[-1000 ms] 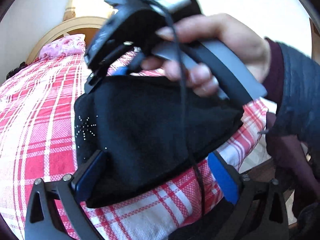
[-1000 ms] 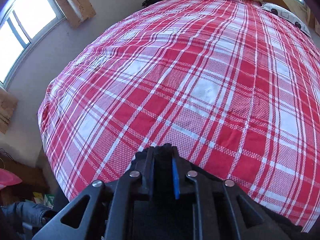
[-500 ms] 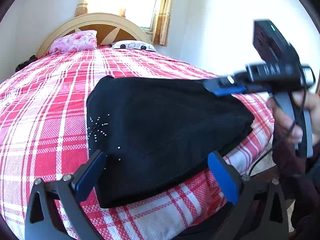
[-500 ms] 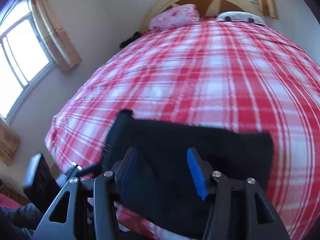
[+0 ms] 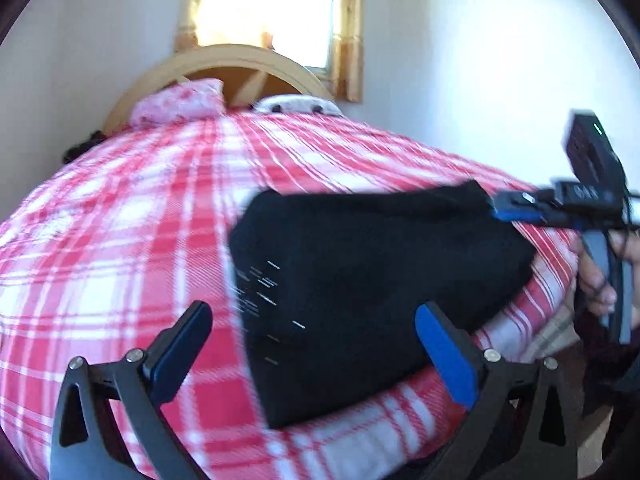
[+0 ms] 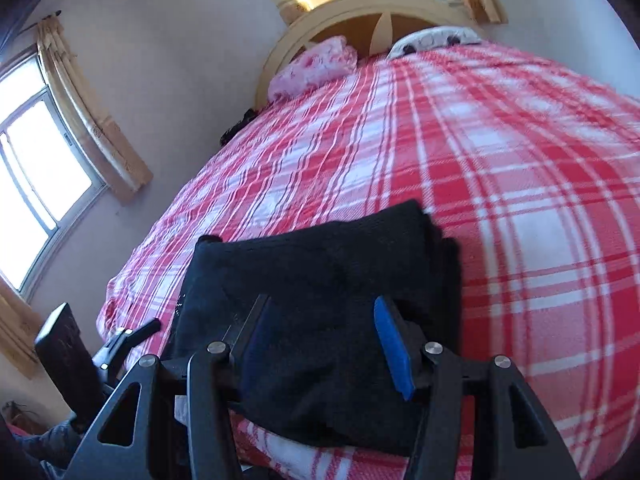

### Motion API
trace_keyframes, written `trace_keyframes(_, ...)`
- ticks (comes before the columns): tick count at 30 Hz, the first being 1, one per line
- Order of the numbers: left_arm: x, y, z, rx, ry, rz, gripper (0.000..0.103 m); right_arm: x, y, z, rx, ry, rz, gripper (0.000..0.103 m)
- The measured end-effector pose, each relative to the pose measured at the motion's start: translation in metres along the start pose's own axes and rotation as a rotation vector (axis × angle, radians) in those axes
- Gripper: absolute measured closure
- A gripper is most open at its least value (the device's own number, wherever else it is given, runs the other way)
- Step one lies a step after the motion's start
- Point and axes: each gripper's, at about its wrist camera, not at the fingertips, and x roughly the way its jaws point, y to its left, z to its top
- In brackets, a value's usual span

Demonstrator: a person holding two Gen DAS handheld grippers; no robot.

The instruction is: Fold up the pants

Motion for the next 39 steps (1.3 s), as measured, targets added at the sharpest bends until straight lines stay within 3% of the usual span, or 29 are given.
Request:
trace_keyframes(4,0.018,0.026,0.005,-0.091,0.074,0.006,0.000,-0.019,-0.023,-0.003,0.060,-0.037,-0.050,0.042)
trace_keyframes(11,0.043,0.050,0.005,-0.195,0.144,-0.017,0.000,-0.011,-0.057,-0.013,0.170,0.005,-0.057,0.042)
trace_keyframes(16,0.055,0.042,0.013,-0.204,0.162,-0.050,0.000,-0.004,-0.056,-0.016,0.150,0.011,-0.072,0.042)
trace_keyframes(27,0.081,0.034,0.023,-0.169,0.264,-0.015,0.000,0.011,-0.046,-0.018,0.132,-0.016,-0.074,0.041)
trace_keyframes(30,0.080,0.035,0.024,-0.174,0.276,-0.024,0.000,0.013,-0.042,-0.020,0.112,-0.004,-0.056,0.043)
trace_keyframes(35,0.077,0.034,0.023,-0.172,0.265,-0.042,0.002,0.010,-0.053,-0.023,0.174,0.003,0.018,0.062)
trace_keyframes(37,0.076,0.032,0.024,-0.157,0.256,-0.048,0.016,0.011,-0.057,-0.023,0.199,0.002,0.035,0.065)
trace_keyframes(38,0.075,0.029,0.024,-0.152,0.252,-0.086,0.041,0.011,-0.055,-0.023,0.193,-0.001,0.028,0.067)
trace_keyframes(39,0.074,0.027,0.025,-0.156,0.256,-0.121,0.059,0.011,-0.052,-0.023,0.177,-0.006,0.016,0.070)
